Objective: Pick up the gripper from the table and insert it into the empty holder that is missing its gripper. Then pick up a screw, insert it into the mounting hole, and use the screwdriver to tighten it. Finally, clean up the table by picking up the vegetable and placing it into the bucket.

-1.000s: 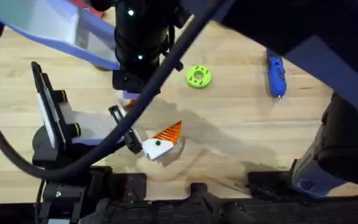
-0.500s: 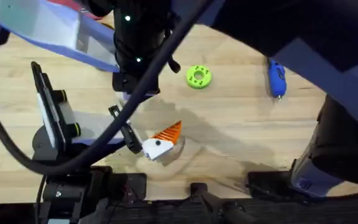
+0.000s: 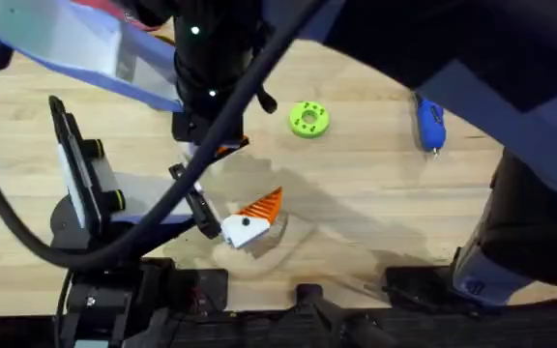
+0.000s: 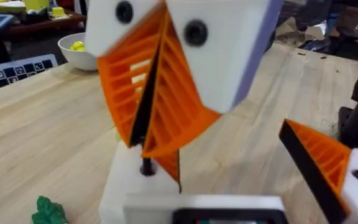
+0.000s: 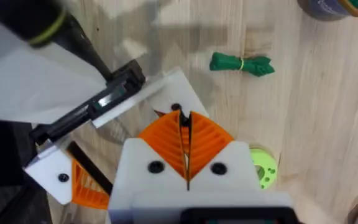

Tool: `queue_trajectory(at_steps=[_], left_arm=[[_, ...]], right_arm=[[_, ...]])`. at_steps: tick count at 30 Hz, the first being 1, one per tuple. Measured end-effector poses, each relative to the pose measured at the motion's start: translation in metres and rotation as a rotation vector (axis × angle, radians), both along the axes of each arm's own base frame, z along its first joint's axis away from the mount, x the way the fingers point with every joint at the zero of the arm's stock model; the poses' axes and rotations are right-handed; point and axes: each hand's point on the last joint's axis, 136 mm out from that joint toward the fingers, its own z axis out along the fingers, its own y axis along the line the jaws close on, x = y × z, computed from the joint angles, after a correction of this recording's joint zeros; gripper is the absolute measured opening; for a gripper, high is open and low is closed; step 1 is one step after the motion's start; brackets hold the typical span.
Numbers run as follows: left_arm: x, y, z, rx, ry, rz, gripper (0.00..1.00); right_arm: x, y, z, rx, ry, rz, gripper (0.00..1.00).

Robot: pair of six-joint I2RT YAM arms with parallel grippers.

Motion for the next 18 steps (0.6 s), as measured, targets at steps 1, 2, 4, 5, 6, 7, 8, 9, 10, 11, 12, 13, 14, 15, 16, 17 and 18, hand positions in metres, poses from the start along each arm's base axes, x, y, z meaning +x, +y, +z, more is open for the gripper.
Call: queue_trajectory(at_steps=[1,2,4,5,6,7,8,9,10,11,12,13,14,15,16,17,18], left_arm=[[0.0,0.0,0.0,0.0,0.0,0.0,0.985],[0.0,0.0,0.0,0.0,-0.001,0.0,0.985],[0.0,0.0,0.0,0.0,0.0,0.0,0.985],[0.0,0.0,-0.0001,-0.001,0.002,0.0,0.985],[-0.0001,0.0,-0.0003,-0.002,0.006,0.0,0.985],[0.0,0.0,-0.0003,-0.005,0.01,0.0,0.985],[0.0,0.0,-0.0004,-0.006,0.013,0.0,0.985],[0.0,0.0,-0.0004,-0.006,0.012,0.0,0.985],[0.0,0.0,-0.0003,-0.006,0.012,0.0,0.985],[0.0,0.0,-0.0004,-0.006,0.012,0.0,0.985],[0.0,0.0,-0.0003,-0.006,0.012,0.0,0.985],[0.0,0.0,-0.0003,-0.006,0.012,0.0,0.985],[-0.0001,0.0,-0.0004,-0.006,0.012,0.0,0.985],[0.0,0.0,-0.0004,-0.006,0.012,0.0,0.985],[0.0,0.0,-0.0003,-0.006,0.012,0.0,0.985],[0.0,0.0,-0.0003,-0.006,0.012,0.0,0.985],[0.0,0.0,-0.0004,-0.006,0.012,0.0,0.985]], right_arm=[[0.0001,0.0014,0.0003,0.005,-0.001,-0.001,0.005],[-0.0001,0.0022,-0.0003,0.005,-0.001,0.0,0.005],[0.0001,0.0039,-0.0038,-0.001,0.002,0.002,0.005],[0.0,0.0049,-0.0059,-0.004,0.004,0.003,0.005],[-0.0001,0.006,-0.0078,-0.006,0.007,0.004,0.005],[-0.0003,0.0069,-0.0088,-0.007,0.008,0.005,0.005],[-0.0003,0.0069,-0.0089,-0.008,0.007,0.005,0.005],[-0.0004,0.007,-0.0087,-0.007,0.007,0.005,0.005],[-0.0004,0.007,-0.0085,-0.007,0.007,0.005,0.005],[-0.0004,0.007,-0.0085,-0.007,0.007,0.005,0.005],[-0.0004,0.007,-0.0085,-0.007,0.007,0.006,0.005],[-0.0004,0.007,-0.0086,-0.007,0.007,0.006,0.005],[-0.0004,0.007,-0.0085,-0.007,0.007,0.005,0.005],[-0.0004,0.007,-0.0085,-0.007,0.007,0.005,0.005],[-0.0005,0.0069,-0.0085,-0.007,0.008,0.006,0.005],[-0.0004,0.007,-0.0085,-0.007,0.007,0.005,0.005],[-0.0004,0.007,-0.0086,-0.007,0.007,0.005,0.005]])
